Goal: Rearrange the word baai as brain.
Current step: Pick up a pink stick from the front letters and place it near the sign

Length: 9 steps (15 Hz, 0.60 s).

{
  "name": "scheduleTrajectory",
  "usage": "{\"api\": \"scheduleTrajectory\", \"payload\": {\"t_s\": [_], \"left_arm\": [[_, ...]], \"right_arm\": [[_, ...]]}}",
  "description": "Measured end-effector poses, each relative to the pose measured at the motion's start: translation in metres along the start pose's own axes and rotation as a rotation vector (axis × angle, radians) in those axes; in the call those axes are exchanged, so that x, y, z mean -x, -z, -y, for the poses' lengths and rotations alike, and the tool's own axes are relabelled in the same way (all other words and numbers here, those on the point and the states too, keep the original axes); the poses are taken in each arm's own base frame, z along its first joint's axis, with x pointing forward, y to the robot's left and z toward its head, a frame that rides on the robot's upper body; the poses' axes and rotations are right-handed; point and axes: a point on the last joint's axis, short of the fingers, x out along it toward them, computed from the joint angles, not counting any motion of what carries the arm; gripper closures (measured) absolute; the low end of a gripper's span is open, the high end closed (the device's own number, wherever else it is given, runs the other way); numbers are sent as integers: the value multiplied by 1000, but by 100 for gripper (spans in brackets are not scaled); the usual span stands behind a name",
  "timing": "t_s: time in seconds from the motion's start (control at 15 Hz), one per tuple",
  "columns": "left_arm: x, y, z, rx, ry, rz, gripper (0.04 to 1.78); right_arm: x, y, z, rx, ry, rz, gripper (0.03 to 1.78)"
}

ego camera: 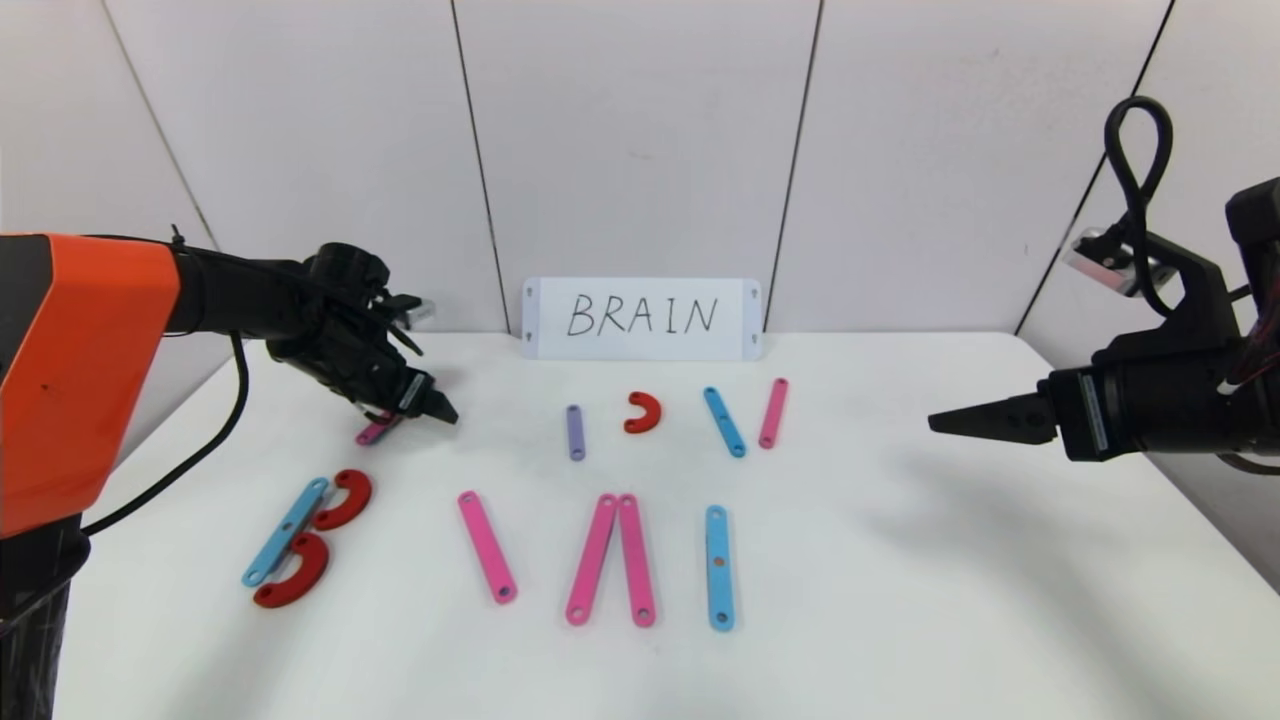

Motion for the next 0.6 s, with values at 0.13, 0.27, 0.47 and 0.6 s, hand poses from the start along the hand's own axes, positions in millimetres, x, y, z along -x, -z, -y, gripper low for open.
{"api": "scheduleTrajectory", "payload": {"t_s": [0.13,0.27,0.47,0.6], "left_arm": [[2,-1,0,0,-1,5,7],[9,-3,1,25,-5,16,7],[31,-8,5,147,-13,50,7],[47,-9,9,251,-26,46,7]], "right_arm": [[0,0,0,1,-1,-1,8],[0,1,-1,1,-1,-2,8],[0,1,-1,1,0,-3,8],[0,1,-1,1,0,-2,8]]}}
